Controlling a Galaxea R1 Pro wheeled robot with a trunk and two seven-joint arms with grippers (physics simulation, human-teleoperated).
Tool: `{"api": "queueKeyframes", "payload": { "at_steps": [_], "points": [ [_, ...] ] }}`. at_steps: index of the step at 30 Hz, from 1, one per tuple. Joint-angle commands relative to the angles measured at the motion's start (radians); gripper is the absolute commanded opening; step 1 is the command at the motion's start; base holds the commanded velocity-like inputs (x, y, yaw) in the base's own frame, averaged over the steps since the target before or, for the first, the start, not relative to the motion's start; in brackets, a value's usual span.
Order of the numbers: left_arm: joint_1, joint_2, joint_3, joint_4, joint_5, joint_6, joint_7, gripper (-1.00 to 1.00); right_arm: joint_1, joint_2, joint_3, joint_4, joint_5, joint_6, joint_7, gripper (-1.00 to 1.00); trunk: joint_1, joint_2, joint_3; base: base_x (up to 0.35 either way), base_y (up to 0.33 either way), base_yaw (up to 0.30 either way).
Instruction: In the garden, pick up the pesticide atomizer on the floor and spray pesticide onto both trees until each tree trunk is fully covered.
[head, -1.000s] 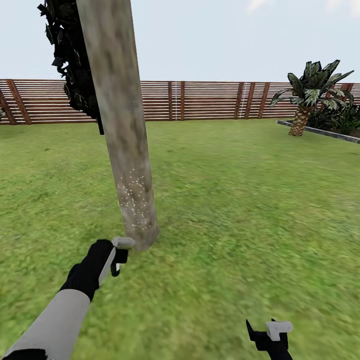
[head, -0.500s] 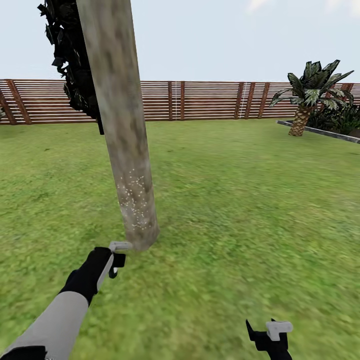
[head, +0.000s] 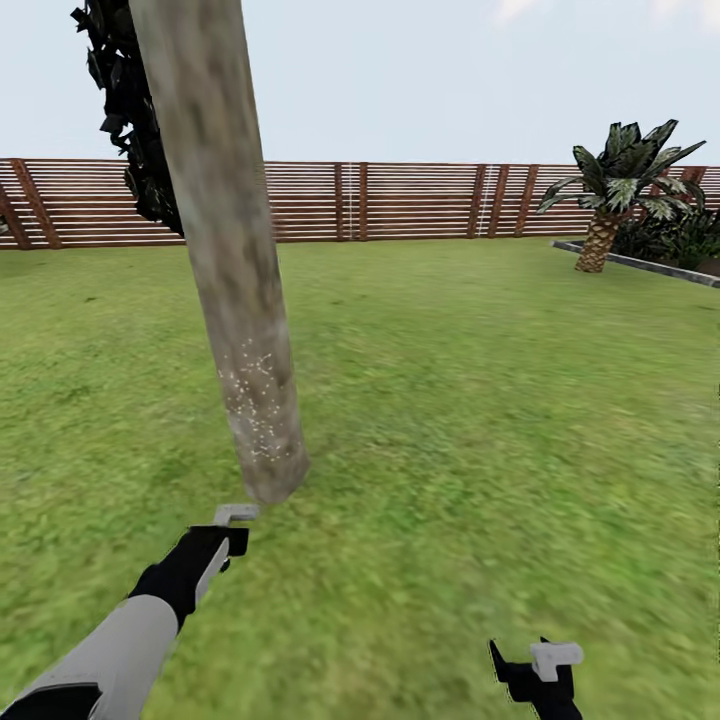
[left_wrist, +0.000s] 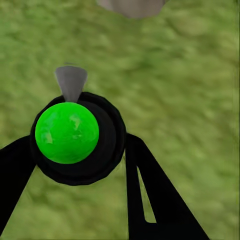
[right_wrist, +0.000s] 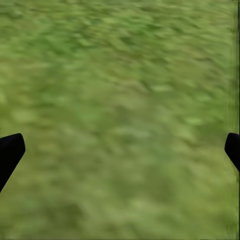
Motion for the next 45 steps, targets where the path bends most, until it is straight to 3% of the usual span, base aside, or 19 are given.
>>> {"api": "queueKeyframes", "payload": {
  "at_steps": [1, 3, 7, 8, 17, 32, 45],
  "points": [
    [0.0, -0.001, 0.0, 0.005, 0.001, -0.008, 0.013, -1.0, 0.0, 0.0, 0.0, 0.0, 0.0, 0.0, 0.0, 1.0, 0.0, 0.0, 0.0, 0.11, -0.269, 0.0],
    [0.0, -0.005, 0.0, 0.011, 0.022, -0.023, 0.035, -1.0, 0.0, 0.0, 0.0, 0.001, 0.001, 0.0, 0.0, 1.0, 0.0, 0.0, 0.0, 0.135, -0.265, 0.0],
    [0.0, 0.001, -0.001, 0.004, 0.098, -0.03, 0.038, -1.0, 0.0, -0.001, 0.0, 0.001, -0.001, 0.0, -0.002, 1.0, 0.0, 0.0, 0.0, 0.176, -0.226, 0.0],
    [0.0, 0.004, -0.001, 0.003, 0.1, -0.03, 0.038, -1.0, 0.0, -0.002, 0.0, 0.001, -0.001, 0.0, -0.003, 1.0, 0.0, 0.0, 0.0, 0.044, -0.263, 0.0],
    [0.0, -0.003, -0.003, 0.012, 0.103, -0.093, 0.039, -1.0, 0.0, 0.0, -0.001, 0.001, -0.003, 0.0, -0.005, 1.0, 0.0, 0.0, 0.0, 0.005, -0.274, 0.034],
    [0.0, -0.005, -0.004, 0.011, 0.104, -0.094, 0.039, -1.0, 0.0, -0.001, -0.001, 0.001, -0.003, 0.0, -0.004, 1.0, 0.0, 0.0, 0.0, 0.059, -0.275, 0.264],
    [0.0, -0.004, -0.003, 0.012, 0.104, -0.094, 0.038, -1.0, 0.0, 0.0, 0.0, 0.001, -0.003, 0.0, -0.003, 1.0, 0.0, 0.0, 0.0, 0.002, -0.275, 0.022]
  ]
}}
